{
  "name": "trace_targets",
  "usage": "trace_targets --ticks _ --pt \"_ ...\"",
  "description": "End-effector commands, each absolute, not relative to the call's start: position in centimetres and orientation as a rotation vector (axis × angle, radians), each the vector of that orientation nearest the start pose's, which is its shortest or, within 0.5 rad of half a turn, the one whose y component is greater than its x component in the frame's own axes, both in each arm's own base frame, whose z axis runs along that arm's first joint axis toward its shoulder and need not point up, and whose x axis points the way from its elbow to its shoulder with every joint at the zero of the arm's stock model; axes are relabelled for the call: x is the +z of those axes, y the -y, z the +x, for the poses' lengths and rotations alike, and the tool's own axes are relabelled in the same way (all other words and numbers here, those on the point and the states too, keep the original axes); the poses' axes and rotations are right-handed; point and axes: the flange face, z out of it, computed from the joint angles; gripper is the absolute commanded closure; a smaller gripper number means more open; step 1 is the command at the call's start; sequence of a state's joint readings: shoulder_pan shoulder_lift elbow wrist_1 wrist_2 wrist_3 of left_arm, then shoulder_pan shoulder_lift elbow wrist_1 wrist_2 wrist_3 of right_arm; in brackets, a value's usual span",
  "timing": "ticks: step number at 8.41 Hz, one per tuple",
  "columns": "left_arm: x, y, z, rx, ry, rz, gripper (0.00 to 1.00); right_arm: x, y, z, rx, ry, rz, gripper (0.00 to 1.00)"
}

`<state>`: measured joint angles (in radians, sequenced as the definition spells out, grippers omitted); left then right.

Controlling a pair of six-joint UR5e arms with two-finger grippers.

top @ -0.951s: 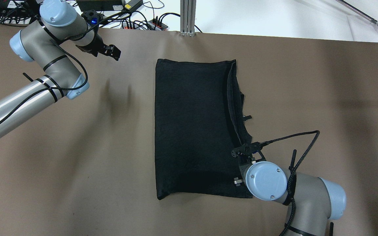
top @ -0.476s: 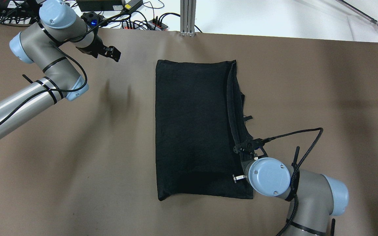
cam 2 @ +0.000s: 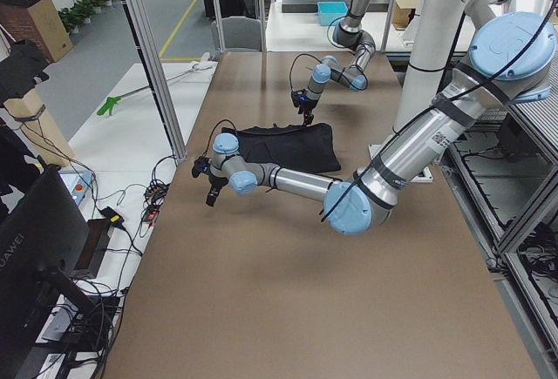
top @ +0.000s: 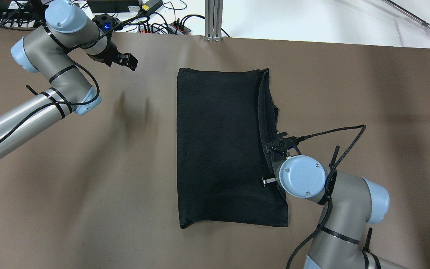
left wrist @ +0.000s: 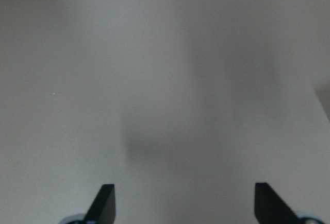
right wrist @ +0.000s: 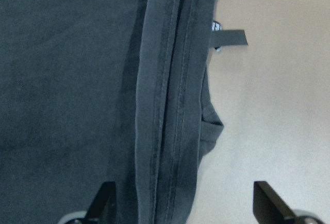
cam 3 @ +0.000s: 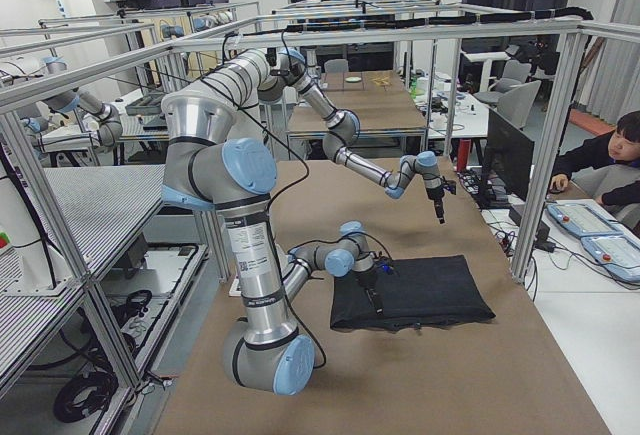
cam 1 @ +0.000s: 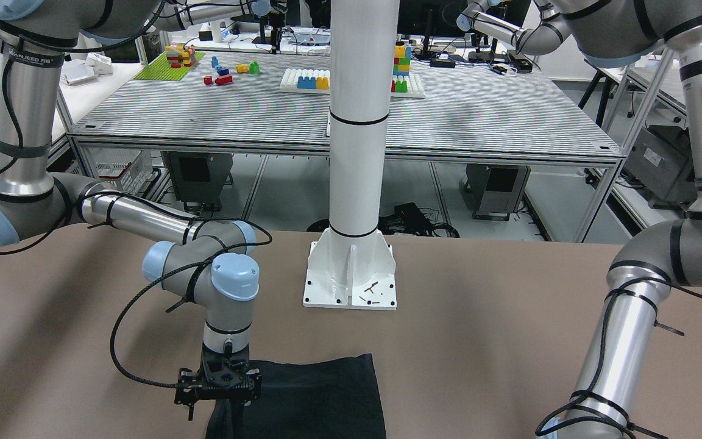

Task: Fold clothes
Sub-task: 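Press and smooth the bundle's side edge with the right gripper, moving away from the robot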

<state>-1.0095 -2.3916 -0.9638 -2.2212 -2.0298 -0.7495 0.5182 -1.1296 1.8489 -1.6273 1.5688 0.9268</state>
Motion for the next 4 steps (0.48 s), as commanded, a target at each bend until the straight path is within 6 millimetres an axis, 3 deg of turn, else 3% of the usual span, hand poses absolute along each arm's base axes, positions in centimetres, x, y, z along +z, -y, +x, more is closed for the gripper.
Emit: trace_targets --ticks 1,4 --pt "35.1 74.7 36.5 0.025 -0.856 0.410 0.05 30.6 46.3 -49.1 -0.135 0.521 0.349 0.06" --pt "35.0 74.8 36.5 0.025 -0.857 0.411 0.05 33.9 47.5 -50.7 -0.145 0.523 0.357 0.06"
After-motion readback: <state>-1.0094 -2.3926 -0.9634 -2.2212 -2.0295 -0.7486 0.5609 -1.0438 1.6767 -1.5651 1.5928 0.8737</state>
